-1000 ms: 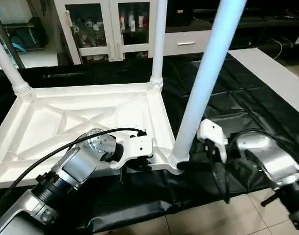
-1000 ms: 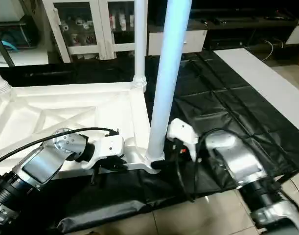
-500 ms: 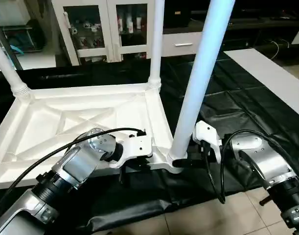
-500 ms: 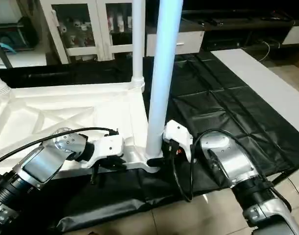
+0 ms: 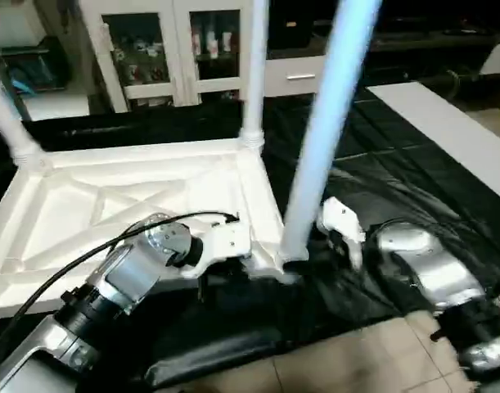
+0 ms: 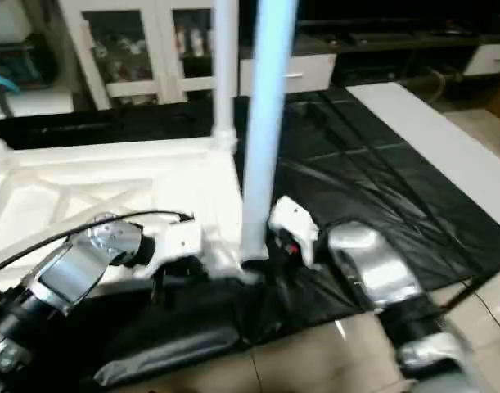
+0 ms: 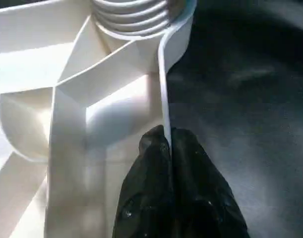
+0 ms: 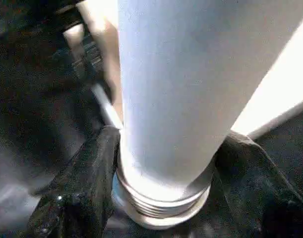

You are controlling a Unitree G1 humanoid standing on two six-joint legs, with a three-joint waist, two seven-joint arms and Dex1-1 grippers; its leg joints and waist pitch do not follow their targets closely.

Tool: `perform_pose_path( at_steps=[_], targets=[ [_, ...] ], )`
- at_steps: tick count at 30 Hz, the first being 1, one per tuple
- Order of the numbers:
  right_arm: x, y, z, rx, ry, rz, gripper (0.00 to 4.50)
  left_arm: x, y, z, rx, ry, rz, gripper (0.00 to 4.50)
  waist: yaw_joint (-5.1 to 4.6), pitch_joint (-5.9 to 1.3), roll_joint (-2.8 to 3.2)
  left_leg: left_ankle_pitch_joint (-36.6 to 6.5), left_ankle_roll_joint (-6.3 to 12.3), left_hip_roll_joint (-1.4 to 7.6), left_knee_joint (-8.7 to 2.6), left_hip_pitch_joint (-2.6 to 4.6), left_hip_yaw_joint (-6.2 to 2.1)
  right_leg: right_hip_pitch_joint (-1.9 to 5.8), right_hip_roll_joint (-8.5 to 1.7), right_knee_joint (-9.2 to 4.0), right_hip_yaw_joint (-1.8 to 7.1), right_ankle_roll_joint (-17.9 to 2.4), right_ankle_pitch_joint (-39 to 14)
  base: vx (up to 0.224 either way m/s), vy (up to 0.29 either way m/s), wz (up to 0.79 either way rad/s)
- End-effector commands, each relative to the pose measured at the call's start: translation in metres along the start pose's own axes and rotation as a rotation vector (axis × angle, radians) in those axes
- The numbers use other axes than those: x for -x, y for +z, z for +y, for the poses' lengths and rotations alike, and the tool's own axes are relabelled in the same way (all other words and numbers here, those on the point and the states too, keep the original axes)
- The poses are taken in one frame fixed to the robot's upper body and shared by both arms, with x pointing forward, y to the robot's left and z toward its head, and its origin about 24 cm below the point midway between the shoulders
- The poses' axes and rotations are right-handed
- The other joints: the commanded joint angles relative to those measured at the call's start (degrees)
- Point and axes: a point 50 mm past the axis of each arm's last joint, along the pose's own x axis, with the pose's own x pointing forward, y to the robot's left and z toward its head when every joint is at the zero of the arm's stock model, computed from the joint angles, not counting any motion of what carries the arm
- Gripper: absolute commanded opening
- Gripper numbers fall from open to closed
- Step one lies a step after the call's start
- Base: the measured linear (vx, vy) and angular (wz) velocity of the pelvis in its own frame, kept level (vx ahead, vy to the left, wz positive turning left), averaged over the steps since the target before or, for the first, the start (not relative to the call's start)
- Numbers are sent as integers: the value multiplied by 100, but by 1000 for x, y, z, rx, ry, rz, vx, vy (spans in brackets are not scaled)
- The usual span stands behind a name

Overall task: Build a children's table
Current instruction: Rotate leg to tighten

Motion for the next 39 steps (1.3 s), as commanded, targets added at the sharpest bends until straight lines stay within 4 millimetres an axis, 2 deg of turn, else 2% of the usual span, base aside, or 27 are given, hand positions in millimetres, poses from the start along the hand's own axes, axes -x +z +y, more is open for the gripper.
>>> perform_pose_path(
  at_steps=[1,2,4,5,6,8,9,10,11,12,14,17,18,19,23,24,26,29,30,32,33,34,35,36,37,38,39],
  targets=[
    [0,13,-17,-26,-183,-48,269,-21,1,-9,25,-16,-6,0,-66,-229,2,-2613,-47,161,-427,83,-142,80,-304,-603,155,-599,-3573,0,0,0],
    [-9,11,-16,-70,-242,-60,269,-27,5,-2,68,48,-33,0,-114,-225,10,-2838,-91,142,-402,103,-178,72,-309,-677,65,-383,-3921,0,0,0],
    [-13,9,-16,-87,-283,-60,269,-30,7,2,90,81,-39,0,-168,-228,23,-3106,-98,141,-395,156,-222,59,-314,-743,-21,-250,-4018,0,0,0],
    [-20,6,-15,-108,-358,-59,268,-34,11,8,112,137,-44,0,-208,-220,33,-3152,-79,142,-406,136,-226,73,-310,-750,-38,-237,-3971,0,0,0],
    [-21,5,-15,-110,-376,-59,268,-34,12,9,117,148,-46,0,-258,-240,79,-3240,-104,164,-441,106,-274,134,-321,-751,-94,-238,-3745,0,0,0],
    [-28,2,-14,-116,-470,-56,268,-37,17,15,139,209,-52,0,-328,-231,126,-3498,-139,211,-510,93,-323,184,-335,-722,-127,-329,-3358,0,0,0],
    [-32,0,-14,-129,-556,-54,268,-38,19,21,156,268,-54,0,-363,-203,153,-3581,-156,208,-531,73,-320,161,-316,-719,-124,-351,-3284,0,0,0],
    [-35,-2,-14,-143,-648,-51,268,-39,22,25,166,312,-52,0,-386,-209,149,-3722,-195,200,-528,130,-322,142,-327,-741,-138,-394,-3221,0,0,0],
    [-37,-4,-14,-159,-724,-47,268,-39,23,28,170,349,-50,0,-400,-218,127,-3726,-180,186,-517,156,-317,144,-332,-761,-155,-395,-3241,0,0,0],
    [-41,-9,-12,-202,-829,-40,267,-40,26,34,185,415,-55,0,-432,-191,143,-3706,-125,160,-506,143,-309,135,-349,-790,-167,-344,-3398,0,0,0],
    [-43,-12,-11,-239,-914,-29,267,-41,27,36,191,435,-56,0,-443,-184,138,-3757,-93,134,-480,215,-295,81,-340,-848,-200,-267,-3570,0,0,0],
    [-46,-13,-10,-248,-971,-22,267,-41,27,37,188,456,-56,0,-485,-174,147,-3841,-60,129,-491,194,-311,110,-355,-856,-254,-184,-3590,0,0,0],
    [-49,-9,-8,-248,-978,-44,267,-41,26,37,183,462,-52,0,-514,-176,149,-3909,-74,152,-522,138,-329,141,-393,-815,-246,-172,-3508,0,0,0],
    [-51,-8,-8,-253,-972,-57,267,-41,26,37,181,463,-50,0,-519,-186,155,-3914,-81,155,-525,134,-335,146,-416,-796,-242,-182,-3493,0,0,0],
    [-59,3,-4,-256,-906,-131,267,-42,22,37,179,462,-43,0,-530,-211,134,-3621,-45,138,-508,69,-324,125,-481,-773,-167,-312,-3381,0,0,0],
    [-60,9,-3,-244,-864,-172,323,-42,21,36,177,460,-39,0,-527,-218,124,-3445,-11,150,-519,20,-322,144,-484,-738,-134,-398,-3223,0,0,0],
    [-58,12,-2,-228,-851,-193,337,-41,19,36,175,452,-36,0,-514,-235,124,-3308,12,158,-524,-8,-317,162,-489,-710,-106,-471,-3057,0,0,0],
    [-52,20,-2,-188,-799,-234,357,-39,16,34,165,430,-30,0,-464,-286,97,-2686,133,178,-524,-107,-280,213,-486,-602,-21,-737,-2329,0,0,0],
    [-49,21,-2,-183,-767,-232,378,-38,15,33,162,420,-28,0,-431,-321,98,-2183,248,189,-506,-156,-246,216,-476,-518,15,-944,-1759,0,0,0],
    [-47,21,-2,-180,-740,-227,387,-37,14,32,159,412,-27,0,-411,-319,68,-2025,355,183,-486,-172,-215,228,-464,-494,25,-1019,-1621,0,0,0],
    [-35,19,-4,-133,-626,-178,400,-35,10,27,137,347,-27,0,-394,-311,48,-2031,413,171,-465,-150,-185,196,-456,-511,38,-1031,-1819,0,0,0],
    [-32,19,-5,-110,-598,-161,414,-34,10,25,129,326,-28,0,-345,-336,41,-1821,491,180,-439,-178,-178,229,-463,-480,71,-1020,-1802,0,0,0],
    [-29,18,-5,-97,-582,-150,422,-34,9,24,124,314,-29,0,-345,-336,41,-1821,491,180,-439,-178,-178,229,-463,-480,71,-1020,-1802,0,0,0],
    [-19,16,-8,-56,-525,-108,430,-33,6,18,113,256,-20,0,-298,-334,22,-1549,579,179,-412,-207,-158,211,-445,-441,105,-1064,-1672,0,0,0],
    [-13,16,-10,-33,-502,-87,430,-32,6,15,99,223,-24,0,-298,-339,19,-1473,592,175,-400,-203,-149,214,-449,-432,117,-1090,-1645,0,0,0],
    [-13,16,-10,-33,-502,-87,430,-32,6,15,99,223,-24,0,-266,-360,26,-1245,651,173,-373,-217,-137,227,-445,-392,130,-1154,-1461,0,0,0],
    [-2,15,-14,13,-463,-51,430,-30,4,9,75,165,-25,0,-236,-359,34,-1064,694,179,-356,-221,-126,216,-430,-370,138,-1207,-1318,0,0,0]
  ],
)
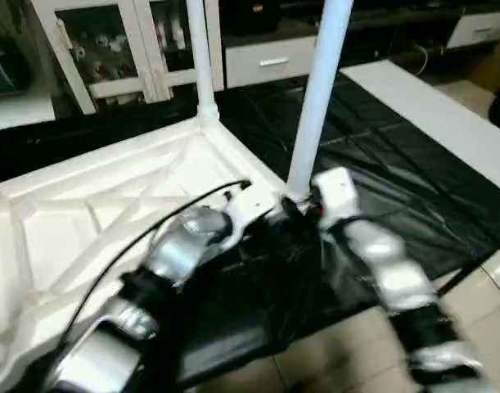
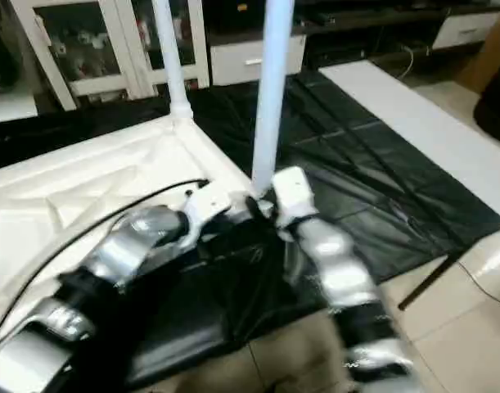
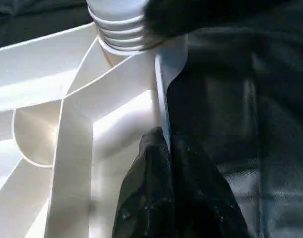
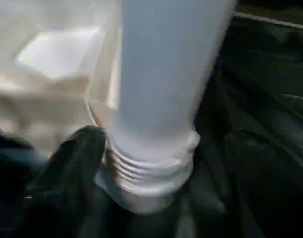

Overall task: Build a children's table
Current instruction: Rotate leg to tighten

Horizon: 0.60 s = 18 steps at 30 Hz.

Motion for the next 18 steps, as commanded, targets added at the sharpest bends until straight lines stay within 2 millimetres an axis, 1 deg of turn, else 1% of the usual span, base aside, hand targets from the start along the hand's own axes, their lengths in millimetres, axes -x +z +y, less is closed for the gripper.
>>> perform_pose_path(
  at_steps=[1,2,3,4,5,6,7,8,9,11,12,13,14,15,16,18],
  targets=[
    [5,3,0,40,68,12,430,-1,-20,-15,-25,-112,97,0,54,-419,-72,-1050,634,235,-376,-40,-38,339,-305,-332,307,-1171,-1426,0,0,0],
    [15,2,-8,97,136,48,430,4,-24,-20,-39,-176,107,0,139,-437,-10,-845,636,260,-358,12,-30,339,-270,-287,307,-1279,-1096,0,0,0],
    [21,2,-11,123,191,64,430,6,-26,-23,-58,-213,103,0,152,-431,-44,-774,658,261,-345,-7,-18,351,-261,-264,317,-1310,-960,0,0,0],
    [21,2,-11,123,191,64,430,6,-26,-23,-58,-213,103,0,207,-421,-25,-789,689,263,-339,23,15,342,-258,-254,326,-1376,-871,0,0,0],
    [25,1,-11,137,238,75,430,8,-26,-25,-71,-241,99,0,222,-426,-23,-800,684,263,-334,36,33,336,-256,-244,331,-1403,-853,0,0,0],
    [34,3,-10,152,330,75,430,13,-28,-31,-82,-321,101,0,284,-433,-17,-787,672,290,-346,70,31,345,-246,-227,331,-1417,-830,0,0,0],
    [39,4,-8,164,392,74,430,17,-28,-36,-116,-384,82,0,296,-432,-17,-772,670,294,-346,67,31,348,-241,-217,335,-1422,-808,0,0,0],
    [39,4,-8,164,392,74,430,17,-28,-36,-116,-384,82,0,337,-428,-4,-841,658,307,-355,87,33,341,-241,-228,341,-1399,-872,0,0,0],
    [43,4,-7,175,440,76,430,21,-28,-40,-138,-434,67,0,350,-430,-3,-881,646,312,-359,95,31,333,-238,-224,340,-1405,-887,0,0,0],
    [48,3,-5,202,510,91,430,26,-27,-46,-155,-501,53,0,368,-417,2,-992,561,309,-373,138,47,300,-216,-231,351,-1426,-930,0,0,0],
    [49,2,-5,223,535,97,430,28,-25,-49,-157,-531,56,0,374,-373,-10,-1344,433,312,-409,160,67,277,-204,-268,367,-1383,-1267,0,0,0],
    [48,3,-4,223,545,96,430,28,-25,-50,-160,-541,58,0,379,-371,-7,-1459,371,315,-423,176,61,284,-212,-280,370,-1357,-1436,0,0,0],
    [48,3,-3,225,556,93,430,28,-25,-50,-161,-548,59,0,379,-365,-7,-1552,318,315,-430,188,65,277,-208,-293,377,-1322,-1581,0,0,0],
    [48,3,-3,226,564,90,430,29,-24,-51,-162,-554,60,0,374,-354,-18,-1726,229,308,-441,212,72,255,-203,-323,395,-1249,-1835,0,0,0],
    [47,4,-3,221,573,88,430,29,-24,-51,-163,-554,61,0,370,-355,-28,-1790,177,300,-441,220,79,248,-203,-337,418,-1194,-1976,0,0,0],
    [47,4,-2,223,584,87,430,28,-24,-51,-165,-553,60,0,361,-358,-31,-1777,162,298,-446,212,81,250,-203,-347,431,-1123,-2085,0,0,0]
  ],
)
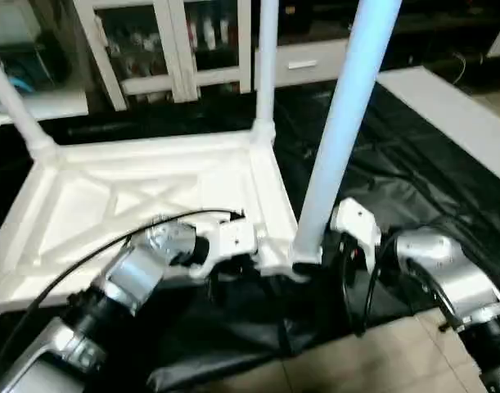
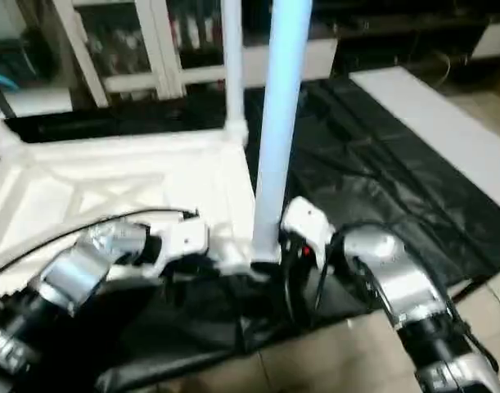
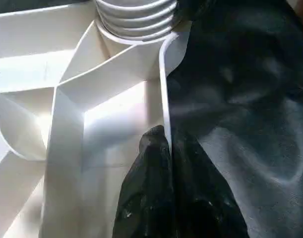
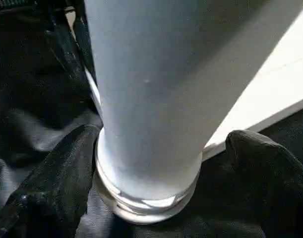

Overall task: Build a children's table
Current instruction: Rotate leg to tighten

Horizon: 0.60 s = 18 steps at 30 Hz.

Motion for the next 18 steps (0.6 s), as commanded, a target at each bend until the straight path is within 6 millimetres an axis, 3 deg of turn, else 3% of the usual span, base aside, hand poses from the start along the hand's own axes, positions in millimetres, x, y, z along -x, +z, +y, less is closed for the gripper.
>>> perform_pose_path(
  at_steps=[1,3,7,12,18],
  targets=[
    [3,7,-6,31,-18,-14,430,-16,-4,-20,-11,-150,38,0,-21,-344,-125,-1736,188,237,-442,93,-96,230,-240,-411,273,-1079,-2054,0,0,0],
    [2,8,-6,29,-6,-16,430,-16,-4,-19,-13,-145,40,0,-17,-349,-97,-1654,207,235,-440,79,-102,236,-251,-400,275,-1048,-2105,0,0,0],
    [2,7,-8,25,12,-14,430,-14,-5,-19,-15,-142,46,0,-5,-367,-119,-1458,273,229,-419,60,-93,246,-255,-382,278,-1061,-1982,0,0,0],
    [2,8,-11,14,4,-28,386,-13,-7,-19,-10,-142,55,0,2,-387,-127,-1160,389,222,-391,39,-83,261,-250,-348,273,-1130,-1710,0,0,0],
    [1,7,-10,8,24,-30,333,-13,-7,-20,-7,-150,58,0,-9,-377,-125,-1292,355,224,-399,49,-88,253,-249,-376,265,-1078,-1950,0,0,0]
  ],
)
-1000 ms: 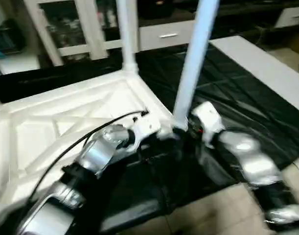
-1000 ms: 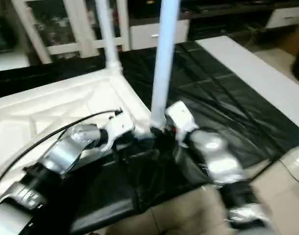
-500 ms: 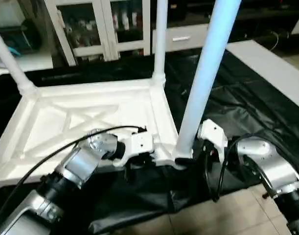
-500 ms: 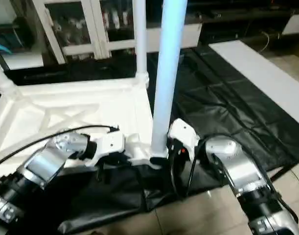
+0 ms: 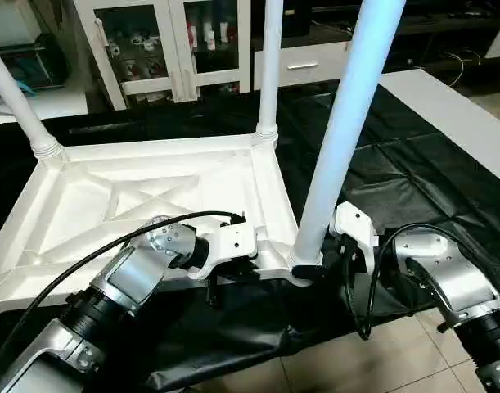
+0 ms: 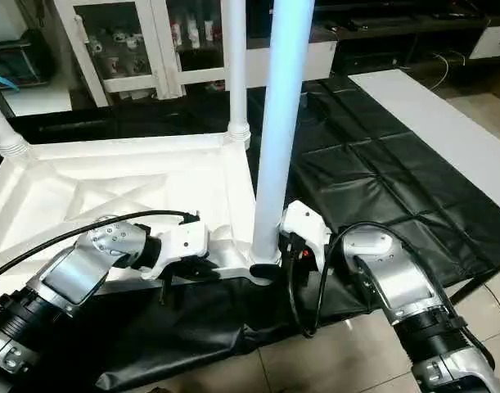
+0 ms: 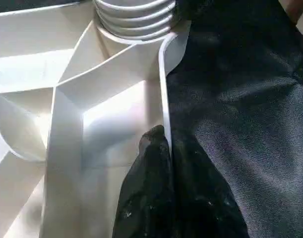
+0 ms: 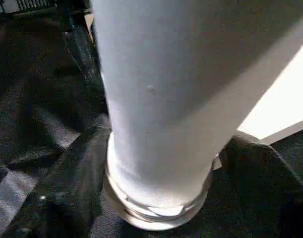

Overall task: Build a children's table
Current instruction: Rotate leg to tighten

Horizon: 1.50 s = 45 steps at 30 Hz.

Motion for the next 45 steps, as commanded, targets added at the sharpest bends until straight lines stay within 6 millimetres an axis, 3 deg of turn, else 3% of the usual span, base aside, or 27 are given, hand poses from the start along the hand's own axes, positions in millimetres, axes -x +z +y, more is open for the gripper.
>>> perform_pose_path(
  at_steps=[1,7,14,16,18,20,21,23,29,34,41,42,45],
  targets=[
    [5,9,-10,27,-45,-20,333,-14,-6,-18,-2,-140,48,0,9,-371,-88,-1304,342,222,-400,55,-102,252,-247,-382,257,-1075,-1963,0,0,0],
    [4,9,-8,22,-37,-30,282,-14,-7,-20,2,-155,55,0,7,-388,-89,-1185,366,219,-388,45,-100,265,-240,-354,257,-1126,-1751,0,0,0],
    [2,8,-9,12,-52,-37,272,-13,-8,-20,8,-157,61,0,5,-393,-82,-1142,384,218,-378,50,-95,267,-236,-343,254,-1178,-1660,0,0,0],
    [-1,9,-18,-34,-168,-71,271,-15,-5,-15,13,-111,35,0,-9,-380,-76,-1235,357,210,-383,50,-92,257,-237,-363,251,-1177,-1780,0,0,0],
    [-5,12,-29,-103,-297,-117,269,-18,0,-6,36,-36,-7,0,-65,-364,-82,-1439,216,183,-401,27,-114,268,-234,-406,223,-1025,-2218,0,0,0],
    [-8,11,-36,-152,-393,-135,269,-20,2,3,54,40,-12,0,-83,-378,-87,-1497,151,181,-393,53,-118,245,-229,-418,222,-963,-2314,0,0,0],
    [-13,7,-44,-203,-532,-135,269,-24,1,14,63,132,7,0,-86,-377,-81,-1575,89,175,-388,81,-120,216,-225,-440,217,-940,-2390,0,0,0],
    [-16,5,-46,-225,-585,-129,269,-25,1,18,73,167,12,0,-112,-378,-76,-1651,12,168,-398,64,-144,230,-234,-447,197,-880,-2474,0,0,0],
    [-40,-8,-49,-309,-962,-89,268,-37,4,49,235,479,3,0,-193,-411,-62,-1605,5,140,-382,61,-120,207,-219,-443,207,-982,-2028,0,0,0],
    [-52,-6,-46,-384,-1180,-126,268,-37,2,59,247,589,38,0,-157,-434,-46,-1354,176,140,-370,39,-104,220,-235,-415,217,-1071,-1576,0,0,0],
    [-75,14,-40,-366,-1070,-231,267,-35,-4,61,229,598,61,0,-149,-432,-46,-1362,252,158,-387,39,-104,249,-237,-383,207,-1111,-1466,0,0,0],
    [-74,17,-39,-356,-1046,-262,323,-34,-5,60,226,594,64,0,-153,-431,-57,-1374,289,158,-386,25,-104,267,-236,-377,206,-1119,-1434,0,0,0],
    [-72,24,-38,-326,-978,-312,337,-33,-9,58,222,573,66,0,-139,-419,-52,-1396,343,167,-392,20,-104,273,-244,-385,207,-1106,-1492,0,0,0]
  ],
)
